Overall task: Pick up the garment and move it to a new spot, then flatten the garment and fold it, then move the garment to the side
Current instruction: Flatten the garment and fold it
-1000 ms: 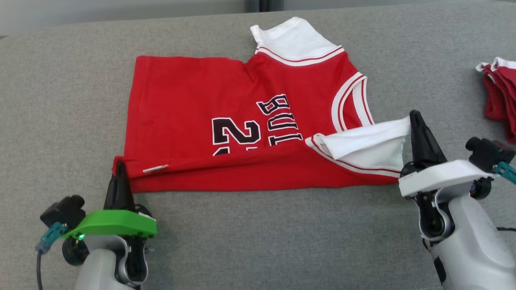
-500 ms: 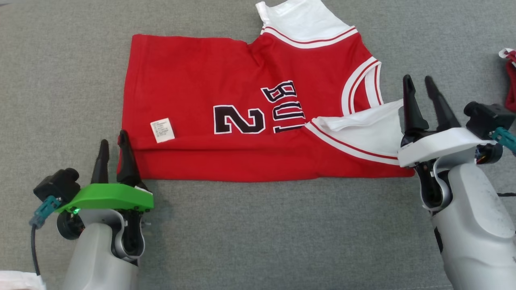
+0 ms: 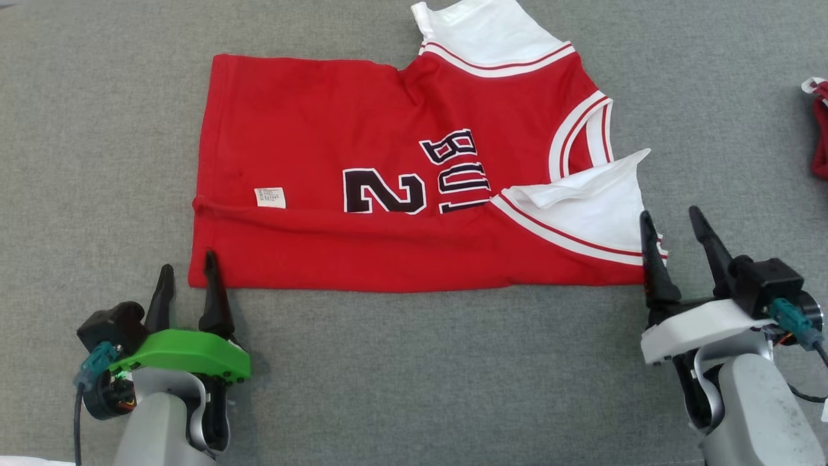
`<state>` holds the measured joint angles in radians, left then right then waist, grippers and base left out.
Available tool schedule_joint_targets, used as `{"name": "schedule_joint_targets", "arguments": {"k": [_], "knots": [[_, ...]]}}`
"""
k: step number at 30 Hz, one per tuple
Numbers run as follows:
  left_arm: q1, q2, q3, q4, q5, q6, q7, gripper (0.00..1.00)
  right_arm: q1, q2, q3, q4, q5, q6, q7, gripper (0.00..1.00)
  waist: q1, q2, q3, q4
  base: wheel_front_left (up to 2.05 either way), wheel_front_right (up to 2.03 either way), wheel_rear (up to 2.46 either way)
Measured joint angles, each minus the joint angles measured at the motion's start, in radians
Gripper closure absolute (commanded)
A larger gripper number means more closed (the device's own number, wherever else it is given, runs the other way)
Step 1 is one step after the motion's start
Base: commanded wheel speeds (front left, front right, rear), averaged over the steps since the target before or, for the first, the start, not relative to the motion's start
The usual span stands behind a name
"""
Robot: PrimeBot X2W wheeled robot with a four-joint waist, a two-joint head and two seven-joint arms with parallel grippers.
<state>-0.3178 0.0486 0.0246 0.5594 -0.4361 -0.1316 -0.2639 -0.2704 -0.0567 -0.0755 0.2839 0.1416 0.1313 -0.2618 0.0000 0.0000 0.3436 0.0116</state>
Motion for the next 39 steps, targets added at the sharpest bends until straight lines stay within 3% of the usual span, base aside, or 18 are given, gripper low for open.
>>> {"name": "schedule_joint_targets", "arguments": {"k": [6,15,16,17,18,24,33,39], "knots": [[-0.027,0.009,-0.001,0.066,0.043,0.0,-0.002,0.0,0.017,0.005,0.027,0.049,-0.069,0.0,0.0,0.0,0.0,0.0,0.011,-0.007,0.0,0.0,0.0],[-0.074,0.041,-0.097,0.199,0.038,0.001,-0.016,0.02,0.005,0.006,-0.002,0.205,-0.124,0.0,-0.012,0.0,0.0,0.0,0.001,-0.001,0.0,0.0,0.0],[-0.08,0.045,-0.108,0.212,0.034,0.001,-0.016,0.2,0.0,0.006,0.002,0.218,-0.123,0.0,-0.012,0.46,0.0,0.0,-0.001,-0.001,0.0,0.0,0.0],[-0.085,0.052,-0.124,0.226,0.028,0.001,-0.016,0.62,-0.005,0.004,0.013,0.232,-0.119,0.0,-0.013,0.78,0.0,0.0,-0.002,-0.001,0.0,0.0,0.0],[-0.09,0.056,-0.142,0.239,0.015,0.002,-0.018,1.0,-0.01,0.003,0.029,0.243,-0.108,0.0,-0.013,1.0,-0.0001,0.0,-0.004,-0.001,0.0,0.0,0.0],[-0.105,0.069,-0.235,0.245,-0.088,0.003,-0.012,1.0,-0.041,0.007,0.05,0.24,-0.009,0.0,-0.004,1.0,0.0,0.0001,-0.023,0.004,0.0,0.0,0.0],[-0.086,0.089,-0.188,0.08,-0.118,0.001,0.0,1.0,-0.103,-0.034,0.039,0.166,0.102,0.0,-0.001,1.0,0.0,0.0,-0.106,0.012,0.0,0.0,0.0],[0.039,0.07,-0.173,0.064,-0.098,0.0,0.0,1.0,0.004,-0.065,0.088,0.209,0.172,0.0,0.009,1.0,0.0,0.0,-0.188,0.018,0.0,0.0,0.0]]}}
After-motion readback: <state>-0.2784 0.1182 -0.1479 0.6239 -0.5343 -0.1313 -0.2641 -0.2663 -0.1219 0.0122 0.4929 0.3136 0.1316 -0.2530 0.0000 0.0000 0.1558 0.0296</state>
